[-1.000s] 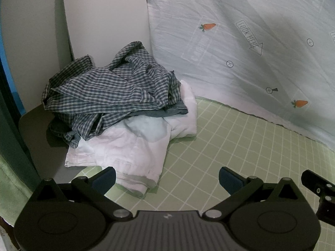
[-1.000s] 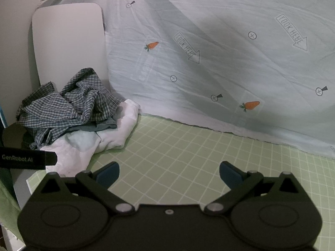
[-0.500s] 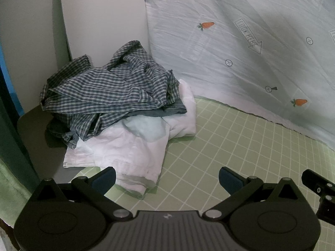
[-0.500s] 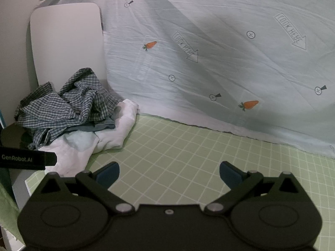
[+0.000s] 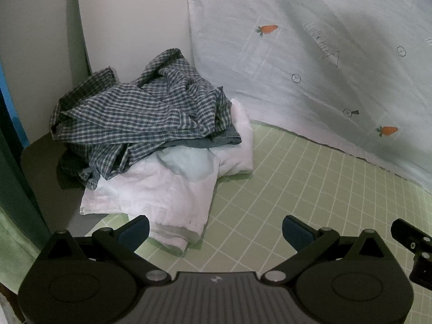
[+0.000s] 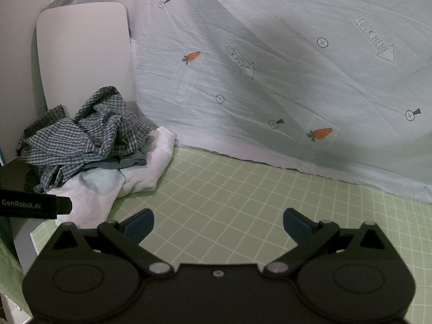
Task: Fold clothes
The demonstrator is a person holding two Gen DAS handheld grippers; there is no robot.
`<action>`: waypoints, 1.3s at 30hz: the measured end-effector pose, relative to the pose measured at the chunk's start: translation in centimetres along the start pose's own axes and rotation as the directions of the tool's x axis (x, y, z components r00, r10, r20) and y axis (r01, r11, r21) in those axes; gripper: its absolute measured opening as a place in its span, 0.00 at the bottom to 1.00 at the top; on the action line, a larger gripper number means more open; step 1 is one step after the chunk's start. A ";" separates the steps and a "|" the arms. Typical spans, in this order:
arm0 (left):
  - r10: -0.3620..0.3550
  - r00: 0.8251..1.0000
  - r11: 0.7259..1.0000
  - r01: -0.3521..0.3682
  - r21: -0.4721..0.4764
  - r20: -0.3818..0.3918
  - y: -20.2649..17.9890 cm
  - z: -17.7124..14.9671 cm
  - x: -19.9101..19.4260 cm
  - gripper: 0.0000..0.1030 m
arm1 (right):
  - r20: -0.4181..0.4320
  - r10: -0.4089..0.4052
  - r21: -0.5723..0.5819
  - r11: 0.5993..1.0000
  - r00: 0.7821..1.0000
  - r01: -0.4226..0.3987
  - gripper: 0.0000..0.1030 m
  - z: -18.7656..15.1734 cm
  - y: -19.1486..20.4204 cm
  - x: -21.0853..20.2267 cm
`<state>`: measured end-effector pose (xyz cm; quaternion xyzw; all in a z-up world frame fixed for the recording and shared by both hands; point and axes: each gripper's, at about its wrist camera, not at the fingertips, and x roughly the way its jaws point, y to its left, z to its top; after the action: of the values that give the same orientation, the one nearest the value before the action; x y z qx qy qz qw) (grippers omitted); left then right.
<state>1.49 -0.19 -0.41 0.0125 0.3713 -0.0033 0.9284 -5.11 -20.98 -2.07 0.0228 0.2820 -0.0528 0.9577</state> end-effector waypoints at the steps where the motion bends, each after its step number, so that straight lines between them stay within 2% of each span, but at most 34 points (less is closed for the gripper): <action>1: 0.001 1.000 1.000 -0.001 -0.002 -0.004 0.1 0.1 0.1 1.00 | 0.000 -0.002 0.000 1.000 1.000 0.002 1.00 0.0 0.0 0.1; 6: 0.001 1.000 1.000 -0.002 -0.008 -0.024 0.5 0.8 1.4 1.00 | 0.010 -0.015 -0.008 1.000 1.000 0.016 1.00 0.5 -0.2 1.1; 13: 0.025 0.998 0.999 -0.028 -0.043 -0.056 2.5 3.4 5.0 1.00 | -0.027 -0.012 -0.021 1.000 1.000 0.012 1.00 2.2 0.3 4.6; 18: 0.078 0.994 0.987 -0.087 -0.132 -0.071 6.0 6.9 9.2 1.00 | -0.058 0.025 -0.023 0.999 0.998 -0.027 1.00 5.2 2.4 9.6; 24: 0.116 0.988 0.946 -0.141 -0.293 -0.101 11.1 11.0 14.9 1.00 | -0.096 0.112 -0.067 0.991 0.989 -0.118 1.00 9.5 6.4 17.3; 30: 0.149 0.981 0.887 -0.189 -0.421 -0.125 15.0 13.5 19.4 1.00 | -0.127 0.225 -0.071 0.969 0.966 -0.235 1.00 13.3 11.5 25.1; 35: 0.145 0.981 0.855 -0.191 -0.482 -0.131 16.9 14.6 22.3 0.99 | -0.141 0.340 -0.011 0.939 0.930 -0.344 1.00 14.9 14.4 29.3; 37: 0.136 0.981 0.849 -0.189 -0.494 -0.140 17.1 14.7 23.1 0.94 | -0.144 0.389 0.017 0.920 0.910 -0.391 0.99 15.2 15.4 30.7; 39: 0.121 0.982 0.844 -0.179 -0.506 -0.145 17.1 14.9 23.7 0.84 | -0.163 0.424 0.042 0.905 0.891 -0.423 0.95 15.3 16.0 31.6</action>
<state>29.16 16.63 -5.63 -0.2078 0.4059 0.1698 0.8737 31.34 -8.96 -6.18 0.0906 0.3497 0.1585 0.9189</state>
